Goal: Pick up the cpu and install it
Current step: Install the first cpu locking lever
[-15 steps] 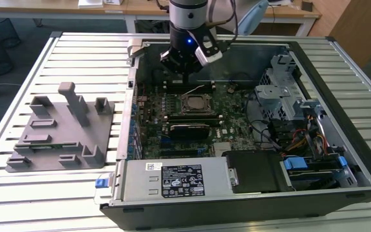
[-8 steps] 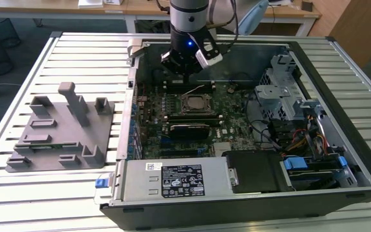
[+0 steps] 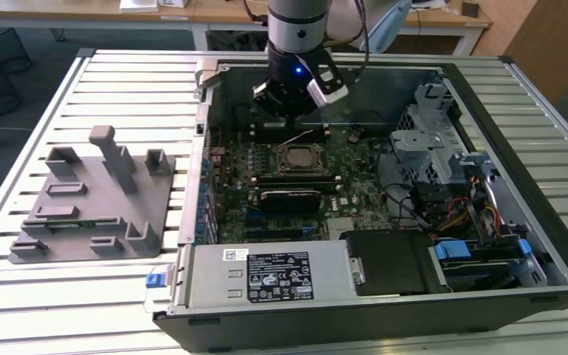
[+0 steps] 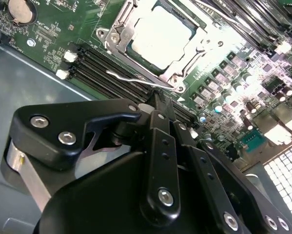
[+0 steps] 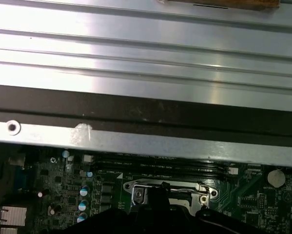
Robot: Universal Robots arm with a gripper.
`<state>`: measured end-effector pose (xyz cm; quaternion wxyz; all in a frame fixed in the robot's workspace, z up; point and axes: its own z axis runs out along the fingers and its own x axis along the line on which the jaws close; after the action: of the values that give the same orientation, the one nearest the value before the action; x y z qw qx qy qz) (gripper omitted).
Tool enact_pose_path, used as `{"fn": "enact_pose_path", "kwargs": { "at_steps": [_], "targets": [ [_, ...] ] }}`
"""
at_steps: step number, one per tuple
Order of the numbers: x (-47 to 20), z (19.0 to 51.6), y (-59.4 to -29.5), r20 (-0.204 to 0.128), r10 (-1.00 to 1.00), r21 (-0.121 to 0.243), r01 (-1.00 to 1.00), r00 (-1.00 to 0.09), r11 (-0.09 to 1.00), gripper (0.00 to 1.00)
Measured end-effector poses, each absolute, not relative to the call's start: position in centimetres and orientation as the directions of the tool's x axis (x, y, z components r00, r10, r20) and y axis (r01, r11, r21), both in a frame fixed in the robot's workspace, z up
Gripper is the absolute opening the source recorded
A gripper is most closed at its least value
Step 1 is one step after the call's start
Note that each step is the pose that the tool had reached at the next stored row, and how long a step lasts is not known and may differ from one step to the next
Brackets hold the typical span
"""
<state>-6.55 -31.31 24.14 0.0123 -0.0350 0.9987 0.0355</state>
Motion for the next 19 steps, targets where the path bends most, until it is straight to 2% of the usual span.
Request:
{"fn": "enact_pose_path", "kwargs": {
  "at_steps": [19],
  "targets": [
    [-6.44, 23.56, -31.3, -0.027, -0.095, 0.07, -0.097, -0.995, 0.993, 0.11]
  ]
}}
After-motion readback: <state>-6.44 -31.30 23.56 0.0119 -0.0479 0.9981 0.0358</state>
